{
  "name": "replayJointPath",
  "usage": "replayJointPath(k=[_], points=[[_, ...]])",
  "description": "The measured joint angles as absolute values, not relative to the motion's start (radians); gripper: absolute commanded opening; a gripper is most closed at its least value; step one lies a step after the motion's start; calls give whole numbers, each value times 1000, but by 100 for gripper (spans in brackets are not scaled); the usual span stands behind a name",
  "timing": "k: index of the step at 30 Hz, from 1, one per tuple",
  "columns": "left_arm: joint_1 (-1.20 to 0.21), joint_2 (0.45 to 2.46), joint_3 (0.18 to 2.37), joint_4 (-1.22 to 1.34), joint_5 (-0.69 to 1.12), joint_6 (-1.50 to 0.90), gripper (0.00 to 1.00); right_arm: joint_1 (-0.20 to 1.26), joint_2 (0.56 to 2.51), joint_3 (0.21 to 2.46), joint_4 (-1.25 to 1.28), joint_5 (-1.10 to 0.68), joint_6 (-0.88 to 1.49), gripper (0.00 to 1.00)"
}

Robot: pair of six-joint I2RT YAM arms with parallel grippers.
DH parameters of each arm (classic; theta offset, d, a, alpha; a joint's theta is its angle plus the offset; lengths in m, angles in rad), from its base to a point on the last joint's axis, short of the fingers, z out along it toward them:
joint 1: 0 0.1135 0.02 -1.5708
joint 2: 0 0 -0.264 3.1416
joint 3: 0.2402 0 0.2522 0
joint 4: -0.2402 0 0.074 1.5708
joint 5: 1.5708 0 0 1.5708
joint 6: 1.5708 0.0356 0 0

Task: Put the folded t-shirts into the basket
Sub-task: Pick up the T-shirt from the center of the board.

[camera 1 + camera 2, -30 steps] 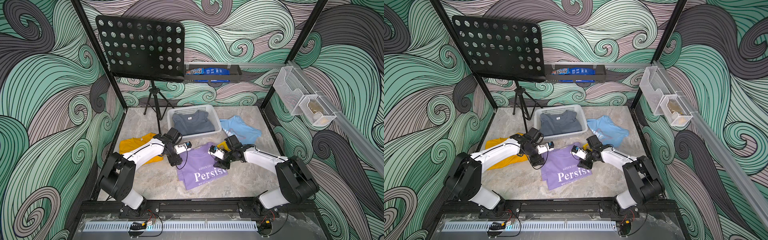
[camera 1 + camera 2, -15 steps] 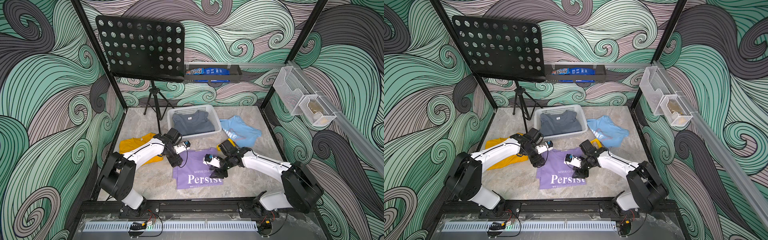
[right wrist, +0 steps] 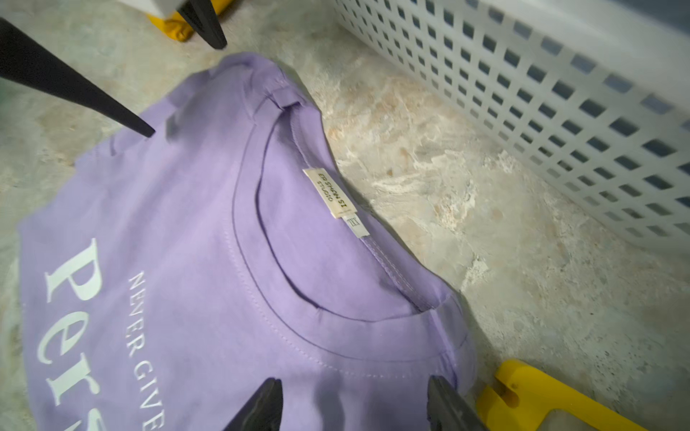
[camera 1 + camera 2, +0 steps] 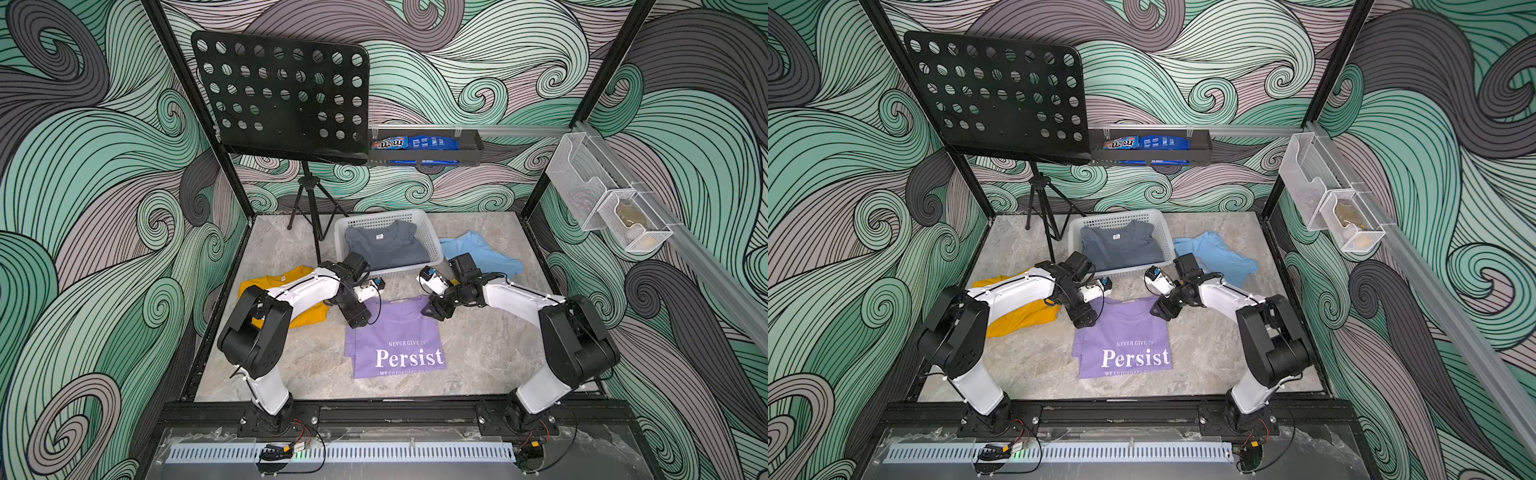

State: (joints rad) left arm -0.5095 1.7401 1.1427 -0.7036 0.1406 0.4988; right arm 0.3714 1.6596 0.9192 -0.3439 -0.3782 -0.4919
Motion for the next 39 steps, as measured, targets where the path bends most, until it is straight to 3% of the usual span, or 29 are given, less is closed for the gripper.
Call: replayJointPath(k=[14, 20, 25, 30, 39], points=[[-485, 1822, 1195, -717, 154, 500, 90, 397, 1705, 940, -332, -297, -461, 75], [-490, 1870, 1214, -731, 156, 498, 85, 388, 1705, 941, -331, -290, -468, 76], [-495, 1884, 1225, -749, 162, 494, 69, 388, 1710, 940, -323, -272, -476, 76], [-498, 1884, 1219, -756, 172, 489, 44, 389, 1729, 940, -321, -262, -487, 76], [-500, 1846, 1164, -728, 196, 488, 20, 416, 1756, 939, -303, -251, -493, 74]])
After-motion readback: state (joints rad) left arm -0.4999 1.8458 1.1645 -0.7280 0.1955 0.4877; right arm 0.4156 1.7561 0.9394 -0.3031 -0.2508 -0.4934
